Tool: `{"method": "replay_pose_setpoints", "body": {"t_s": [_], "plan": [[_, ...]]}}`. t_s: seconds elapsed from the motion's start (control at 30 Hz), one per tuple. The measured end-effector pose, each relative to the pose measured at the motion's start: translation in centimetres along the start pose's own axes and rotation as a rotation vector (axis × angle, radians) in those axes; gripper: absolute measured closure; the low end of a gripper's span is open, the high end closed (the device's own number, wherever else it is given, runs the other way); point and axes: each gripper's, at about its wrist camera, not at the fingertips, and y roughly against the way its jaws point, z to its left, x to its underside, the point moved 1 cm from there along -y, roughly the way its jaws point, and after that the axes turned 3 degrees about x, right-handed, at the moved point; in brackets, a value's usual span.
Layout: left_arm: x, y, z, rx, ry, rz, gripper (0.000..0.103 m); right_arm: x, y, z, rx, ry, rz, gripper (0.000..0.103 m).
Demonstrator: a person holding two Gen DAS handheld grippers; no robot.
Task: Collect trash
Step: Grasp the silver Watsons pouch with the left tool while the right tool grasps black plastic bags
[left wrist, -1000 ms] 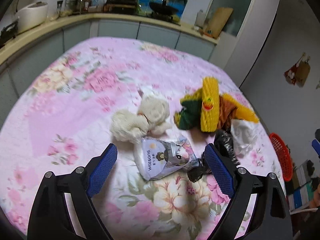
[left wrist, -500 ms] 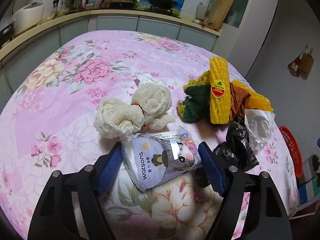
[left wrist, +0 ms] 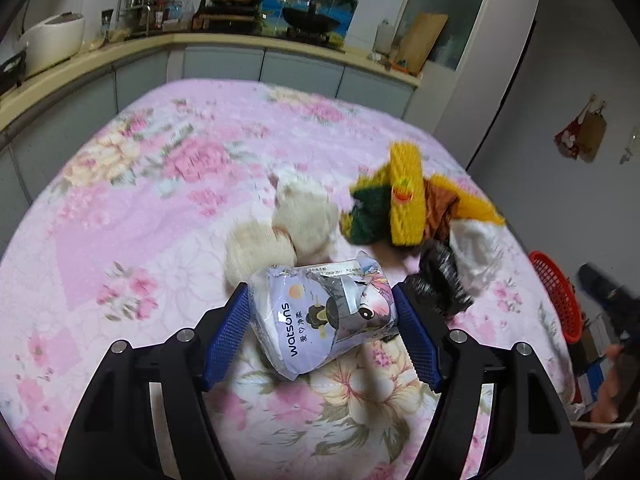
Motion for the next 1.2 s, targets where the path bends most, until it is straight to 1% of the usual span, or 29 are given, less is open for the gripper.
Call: {"method": "replay_pose_setpoints", "body": {"t_s": [0.07,0.13,0.2,0.43,0.63,0.77,0.83,0.9,0.97,1.07,1.2], "plan": [[-0.6,1.2,0.2,0.002,0.000,-0.034,0.035,0.2,-0.5,1.1,-0.021,0.022,0.008,0.020],[-1.1,2.1,0.4,-0.012,0.001,-0.066,0.035,0.3,-1.0,2.2,-0.038,0.044,0.015,0.020],[-1.5,2.9,0.8,-0.052,0.004,-0.100,0.034,0.4,-1.7,3.5,-0.059,0.064,0.026,0.020],[-2.4,3.7,3.1,-0.098,0.070,-0.138,0.034,1.2,-4.6,8.1,-0.123,0.148,0.079,0.020],[-2.5,4.2,4.2,-0.099,0.097,-0.156,0.034,1.7,-7.4,11.6,-0.108,0.253,0.104,0.020],[-2.5,4.3,4.4,-0.101,0.103,-0.163,0.034,1.7,-9.3,12.6,-0.092,0.295,0.128,0.020],[-2.5,4.3,4.5,-0.105,0.100,-0.162,0.034,1.9,-10.1,12.8,-0.090,0.302,0.153,0.020],[-2.6,4.3,4.6,-0.107,0.100,-0.163,0.034,2.2,-10.4,12.7,-0.098,0.297,0.167,0.029],[-2.5,4.3,4.6,-0.109,0.100,-0.163,0.034,2.6,-10.5,12.6,-0.115,0.300,0.187,0.043],[-2.5,4.2,4.6,-0.110,0.097,-0.162,0.034,2.9,-10.0,12.4,-0.126,0.295,0.182,0.051],[-2.4,4.2,4.4,-0.117,0.083,-0.163,0.034,2.7,-8.7,11.9,-0.145,0.281,0.161,0.053]]}}
